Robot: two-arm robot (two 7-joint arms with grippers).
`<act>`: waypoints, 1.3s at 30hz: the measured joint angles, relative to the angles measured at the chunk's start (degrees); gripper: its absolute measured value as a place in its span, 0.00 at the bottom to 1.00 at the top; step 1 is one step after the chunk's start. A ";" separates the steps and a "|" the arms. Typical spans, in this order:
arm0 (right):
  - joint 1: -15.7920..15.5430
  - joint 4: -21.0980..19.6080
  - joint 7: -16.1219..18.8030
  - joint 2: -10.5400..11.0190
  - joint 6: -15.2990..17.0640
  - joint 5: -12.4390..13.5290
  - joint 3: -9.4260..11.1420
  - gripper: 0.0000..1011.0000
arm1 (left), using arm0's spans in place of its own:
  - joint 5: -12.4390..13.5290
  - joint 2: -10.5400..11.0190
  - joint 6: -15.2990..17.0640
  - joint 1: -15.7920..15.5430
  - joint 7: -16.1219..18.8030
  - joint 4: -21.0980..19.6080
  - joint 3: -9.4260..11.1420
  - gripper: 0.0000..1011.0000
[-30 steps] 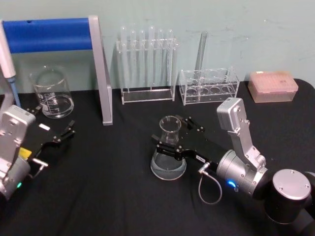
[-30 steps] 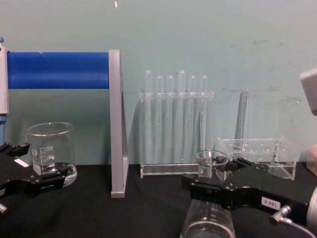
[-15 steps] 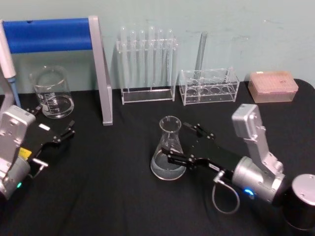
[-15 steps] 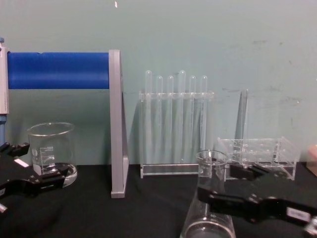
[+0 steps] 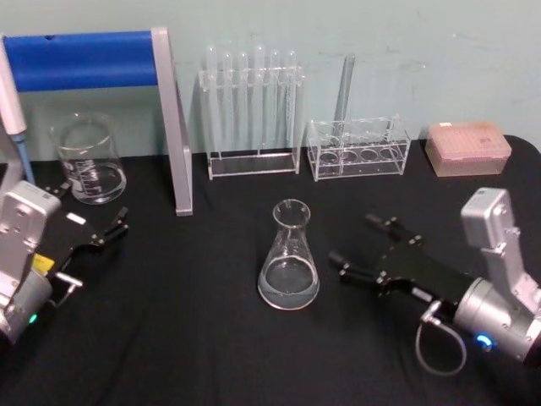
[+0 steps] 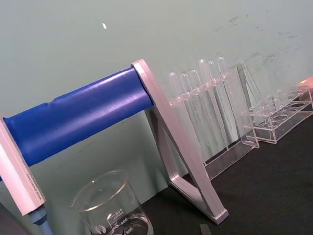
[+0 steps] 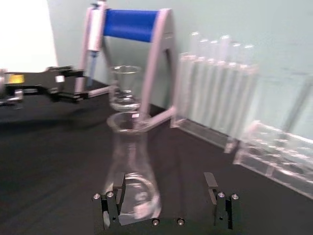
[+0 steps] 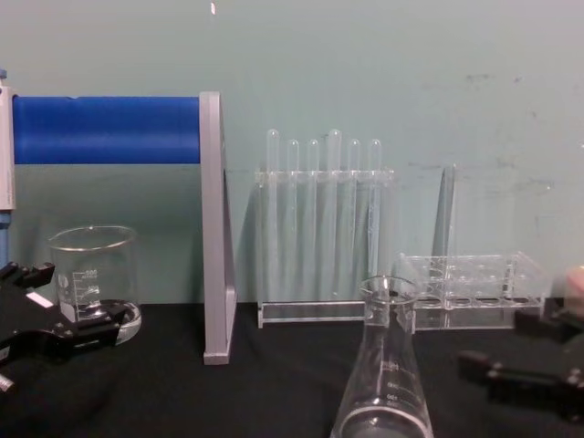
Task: Grasp the erlenmeyer flask with one hand, shake it three times, then place it back.
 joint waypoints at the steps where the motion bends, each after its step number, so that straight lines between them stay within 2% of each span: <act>1: -0.04 0.04 -0.47 0.01 -0.09 -0.03 0.35 0.99 | 0.00 0.00 0.00 0.00 0.00 0.00 0.00 0.99; 4: 0.13 0.74 -3.17 -0.61 -0.19 -0.64 1.83 0.99 | 0.00 0.00 0.00 0.00 0.00 0.00 0.00 0.99; 7: 1.54 2.38 -8.61 -3.08 -0.20 -3.23 3.49 0.99 | 0.00 0.00 0.00 0.00 0.00 0.00 0.00 0.99; 8: 1.54 2.38 -8.61 -3.08 -0.20 -3.23 3.49 0.99 | 0.00 0.00 0.00 0.00 0.00 0.00 0.00 0.99; 9: 2.29 3.25 -10.96 -4.28 -0.32 -4.45 3.95 0.99 | 0.00 0.00 0.00 0.00 0.00 0.00 0.00 0.99; 11: 3.00 4.10 -13.14 -5.35 -0.57 -5.90 4.24 0.99 | 0.00 0.00 0.00 0.00 0.00 0.00 0.00 0.99; 12: 3.98 5.29 -15.53 -6.59 -1.04 -7.81 4.30 0.99 | 0.00 0.00 0.00 -0.01 0.00 0.00 0.00 0.99; 14: 4.86 6.44 -17.62 -7.63 -1.46 -9.62 4.25 0.99 | 0.00 0.00 0.00 0.00 0.00 0.00 0.00 0.99; 15: 5.87 7.84 -19.76 -8.74 -2.10 -11.73 4.00 0.99 | 0.00 0.00 0.00 0.00 0.00 0.00 0.00 0.99; 19: 8.09 11.41 -24.03 -10.91 -3.74 -16.99 2.86 0.99 | 0.00 0.00 0.00 0.00 0.00 0.00 0.00 0.99; 22: 9.31 13.69 -25.72 -11.98 -4.57 -20.05 1.90 0.99 | 0.00 0.00 0.00 0.00 0.00 0.00 0.00 0.99; 27: 10.05 15.33 -26.26 -12.89 -4.79 -22.17 1.38 0.99 | 0.00 0.00 0.00 0.00 0.00 0.00 0.00 0.99; 39: 10.04 15.24 -26.35 -12.81 -4.80 -22.12 1.39 0.99 | 0.00 0.00 0.00 0.00 0.00 0.00 0.00 0.99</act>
